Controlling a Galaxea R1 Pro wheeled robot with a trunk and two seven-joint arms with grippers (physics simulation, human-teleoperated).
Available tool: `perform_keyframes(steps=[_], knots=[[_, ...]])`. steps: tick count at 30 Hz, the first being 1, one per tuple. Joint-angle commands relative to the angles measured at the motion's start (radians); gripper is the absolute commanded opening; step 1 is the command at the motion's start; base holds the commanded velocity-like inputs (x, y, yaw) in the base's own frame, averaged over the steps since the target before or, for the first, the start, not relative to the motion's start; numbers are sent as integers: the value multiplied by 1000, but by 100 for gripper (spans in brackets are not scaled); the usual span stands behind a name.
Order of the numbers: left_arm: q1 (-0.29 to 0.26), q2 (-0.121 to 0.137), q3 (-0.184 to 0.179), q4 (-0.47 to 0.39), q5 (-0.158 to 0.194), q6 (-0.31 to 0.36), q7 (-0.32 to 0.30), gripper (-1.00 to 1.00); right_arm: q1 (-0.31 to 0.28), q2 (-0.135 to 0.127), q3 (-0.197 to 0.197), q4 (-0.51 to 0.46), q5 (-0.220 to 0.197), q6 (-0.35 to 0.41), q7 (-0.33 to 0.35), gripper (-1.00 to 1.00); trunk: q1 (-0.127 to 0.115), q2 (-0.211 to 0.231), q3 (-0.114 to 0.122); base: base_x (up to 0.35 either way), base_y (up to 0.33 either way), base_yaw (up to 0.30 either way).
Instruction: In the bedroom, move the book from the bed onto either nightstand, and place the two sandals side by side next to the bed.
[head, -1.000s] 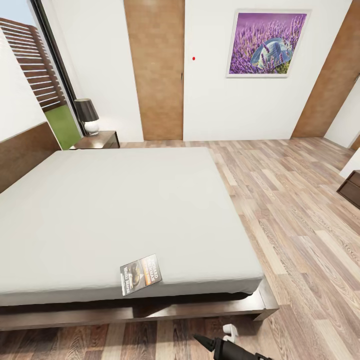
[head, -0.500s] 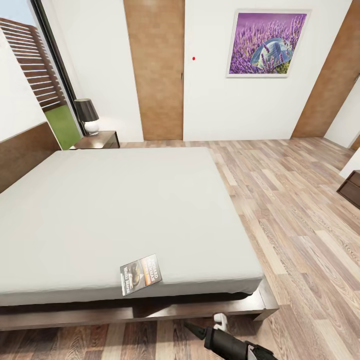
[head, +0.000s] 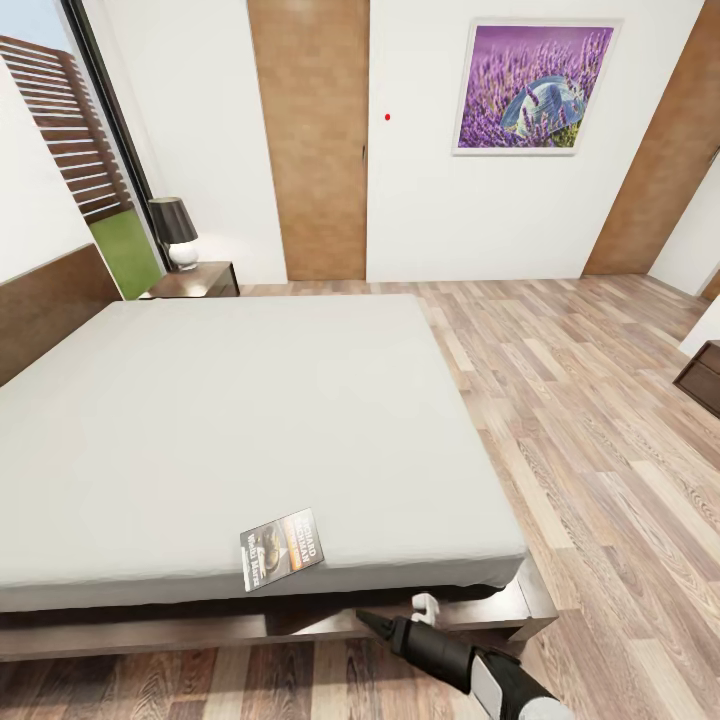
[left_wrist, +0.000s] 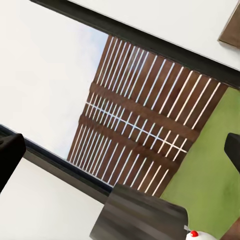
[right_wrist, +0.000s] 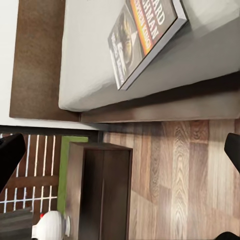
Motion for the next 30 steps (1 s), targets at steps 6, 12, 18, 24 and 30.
perform_keyframes(steps=[6, 12, 18, 24, 30], knots=[[-1, 2, -8, -1, 8, 11, 6, 100, -25, 6, -9, -2, 5, 19, -5, 100, 0, -1, -1, 0, 0, 0], [-1, 2, -8, -1, 8, 11, 10, 100, -33, 15, -9, 1, 4, 21, -7, 100, 0, -1, -1, 0, 0, 0], [-1, 2, -8, -1, 8, 11, 22, 100, -54, 17, -9, 2, 4, 36, -5, 100, 0, -1, -1, 0, 0, 0], [-1, 2, -8, -2, 8, 11, 27, 100, -62, 17, -8, 2, 4, 71, 5, 100, 0, -1, -1, 0, 0, 0], [-1, 2, -7, -3, 9, 11, 36, 100, -75, 16, -8, 2, 5, 90, 38, 100, 0, -1, -1, 0, 0, 0]])
